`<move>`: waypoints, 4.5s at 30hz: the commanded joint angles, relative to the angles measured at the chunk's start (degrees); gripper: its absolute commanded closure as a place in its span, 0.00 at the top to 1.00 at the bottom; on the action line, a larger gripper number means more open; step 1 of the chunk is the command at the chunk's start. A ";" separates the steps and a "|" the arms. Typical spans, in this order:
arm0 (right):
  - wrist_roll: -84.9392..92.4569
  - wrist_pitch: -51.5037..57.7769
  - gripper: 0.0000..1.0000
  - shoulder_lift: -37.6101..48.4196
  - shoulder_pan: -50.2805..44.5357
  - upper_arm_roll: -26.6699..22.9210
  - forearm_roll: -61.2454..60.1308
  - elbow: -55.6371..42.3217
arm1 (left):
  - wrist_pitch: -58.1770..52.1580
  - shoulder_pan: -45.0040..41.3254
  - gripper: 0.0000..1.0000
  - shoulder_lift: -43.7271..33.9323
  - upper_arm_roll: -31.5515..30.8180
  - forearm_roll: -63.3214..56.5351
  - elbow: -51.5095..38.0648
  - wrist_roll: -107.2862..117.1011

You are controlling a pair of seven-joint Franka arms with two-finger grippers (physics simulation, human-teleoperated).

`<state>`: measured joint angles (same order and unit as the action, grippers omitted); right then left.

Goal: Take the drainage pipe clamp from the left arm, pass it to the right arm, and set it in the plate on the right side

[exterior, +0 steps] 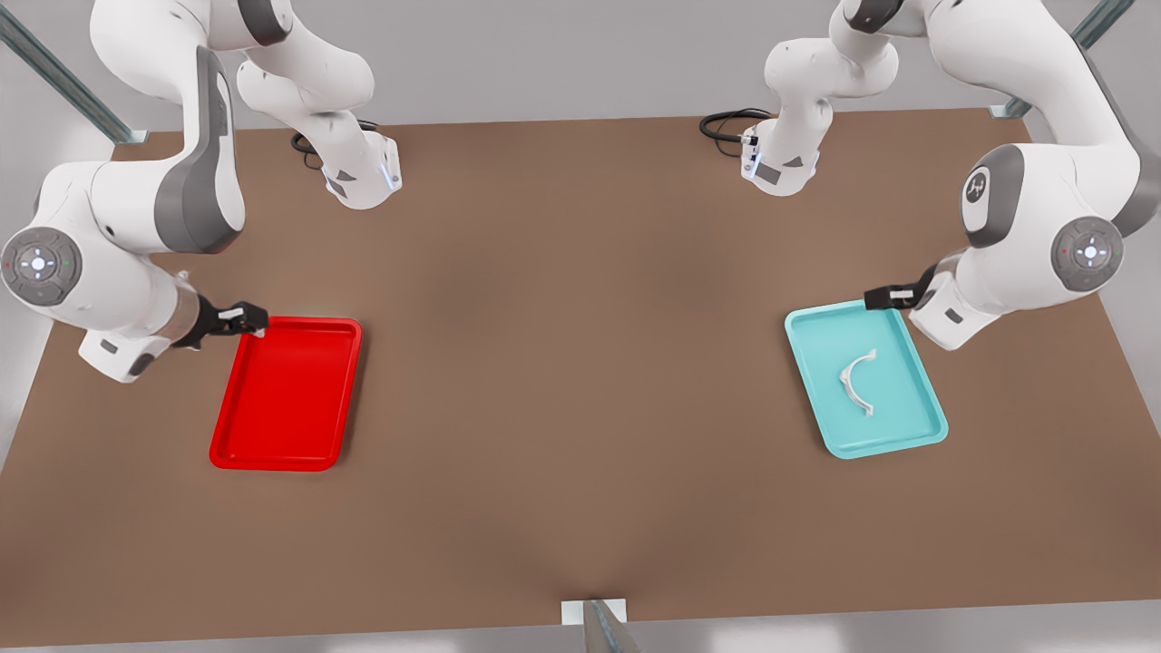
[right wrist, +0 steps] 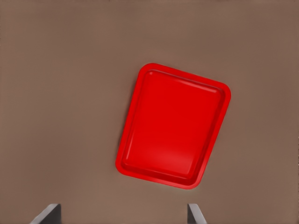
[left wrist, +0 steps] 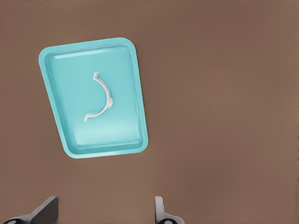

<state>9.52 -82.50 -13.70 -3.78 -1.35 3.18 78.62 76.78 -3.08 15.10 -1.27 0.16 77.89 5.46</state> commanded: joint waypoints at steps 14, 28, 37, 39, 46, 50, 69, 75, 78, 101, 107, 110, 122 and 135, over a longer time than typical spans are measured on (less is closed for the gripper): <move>5.78 -5.04 1.00 -0.01 0.17 -0.06 0.43 0.65 | 46.53 6.42 1.00 22.25 1.27 0.02 16.16 12.11; 5.95 -4.95 1.00 -0.10 0.09 -0.06 0.60 1.09 | 51.01 6.86 0.76 21.37 2.94 -0.25 25.65 22.22; 6.13 -4.86 1.00 -0.19 0.09 -0.06 0.69 1.36 | 56.99 6.86 0.68 21.73 2.94 -0.33 25.82 22.22; 6.13 -4.95 1.00 -0.28 0.09 -0.06 0.69 1.36 | 56.99 6.86 0.61 21.73 2.94 -0.33 26.09 22.22; 6.22 -4.86 1.00 -0.28 0.09 -0.06 0.69 1.45 | 56.73 6.86 0.46 21.81 2.94 -0.33 26.09 22.31; 6.22 -4.86 1.00 -0.28 0.09 -0.06 0.69 1.45 | 56.82 6.86 0.46 22.25 2.94 -0.33 26.00 22.31; 6.48 -4.68 1.00 -0.36 -0.09 -0.06 0.69 1.45 | 36.26 0.62 0.21 15.13 -5.32 -0.16 16.34 53.50; 6.48 -4.60 1.00 -0.54 -0.18 0.03 0.69 1.45 | 26.76 -10.80 0.21 23.83 -6.90 0.02 -3.52 84.69; 6.48 -4.68 1.00 -0.71 -0.35 0.03 0.60 1.45 | 27.20 -15.02 0.21 26.64 -9.27 -0.07 -8.87 108.60; 1.38 -35.18 1.00 -18.91 -28.48 0.82 -24.89 1.27 | 44.25 -24.34 0.21 36.40 -13.32 0.55 -21.64 138.68; 1.38 -38.52 1.00 -19.79 -29.80 0.82 -25.85 1.27 | 44.16 -24.25 0.21 36.93 -14.11 0.63 -21.55 137.45; 1.38 -39.05 1.00 -20.49 -30.24 0.82 -25.85 1.36 | 44.16 -24.25 0.21 36.93 -14.11 0.63 -21.55 137.62; 1.56 -41.77 1.00 -22.51 -29.62 0.12 -24.97 2.67 | 44.16 -23.99 0.21 36.84 -14.37 0.63 -21.55 138.06; 1.47 -45.20 0.95 -26.03 -30.50 0.47 -25.15 2.06 | 44.60 -23.99 0.21 36.93 -14.46 0.63 -21.55 138.33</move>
<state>11.18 -126.71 -39.74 -34.27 -0.89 -21.86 80.72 121.24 -27.07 52.13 -15.71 0.95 56.37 139.75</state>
